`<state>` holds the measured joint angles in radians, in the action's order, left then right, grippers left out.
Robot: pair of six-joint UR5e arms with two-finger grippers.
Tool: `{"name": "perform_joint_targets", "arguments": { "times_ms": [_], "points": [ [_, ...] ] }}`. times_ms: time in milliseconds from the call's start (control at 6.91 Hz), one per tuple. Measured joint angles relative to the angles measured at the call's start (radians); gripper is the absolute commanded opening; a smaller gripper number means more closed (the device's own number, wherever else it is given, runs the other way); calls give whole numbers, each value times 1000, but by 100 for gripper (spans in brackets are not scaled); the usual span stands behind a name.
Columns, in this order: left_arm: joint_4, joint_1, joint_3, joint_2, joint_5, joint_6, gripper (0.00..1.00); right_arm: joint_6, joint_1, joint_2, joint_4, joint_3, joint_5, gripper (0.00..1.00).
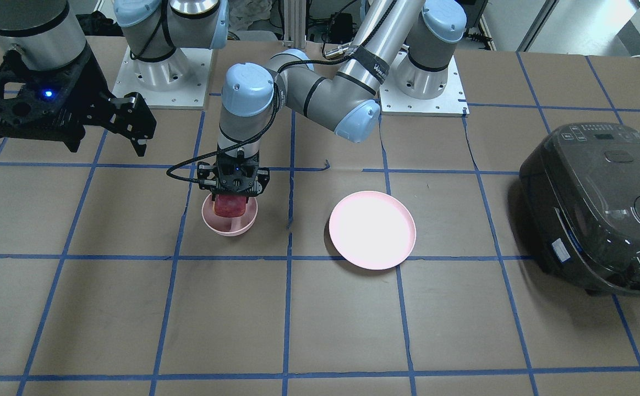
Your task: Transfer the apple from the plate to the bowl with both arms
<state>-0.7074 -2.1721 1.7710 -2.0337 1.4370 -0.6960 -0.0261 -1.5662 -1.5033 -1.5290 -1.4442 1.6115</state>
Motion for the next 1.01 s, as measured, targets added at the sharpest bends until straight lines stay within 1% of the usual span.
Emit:
{"name": "perform_joint_targets", "arguments": {
  "times_ms": [145,724,868,1013],
  "points": [
    [0,-1,-1,-3,0,-2,100,0,0,0,1,0,0,100],
    [-7,4,-1,37,9,33,100,0,0,0,1,1,1,100],
    [-30,22,12,72,44,87,100,0,0,0,0,1,0,100],
    [-85,68,34,129,91,153,100,0,0,0,0,2,0,100]
  ]
}}
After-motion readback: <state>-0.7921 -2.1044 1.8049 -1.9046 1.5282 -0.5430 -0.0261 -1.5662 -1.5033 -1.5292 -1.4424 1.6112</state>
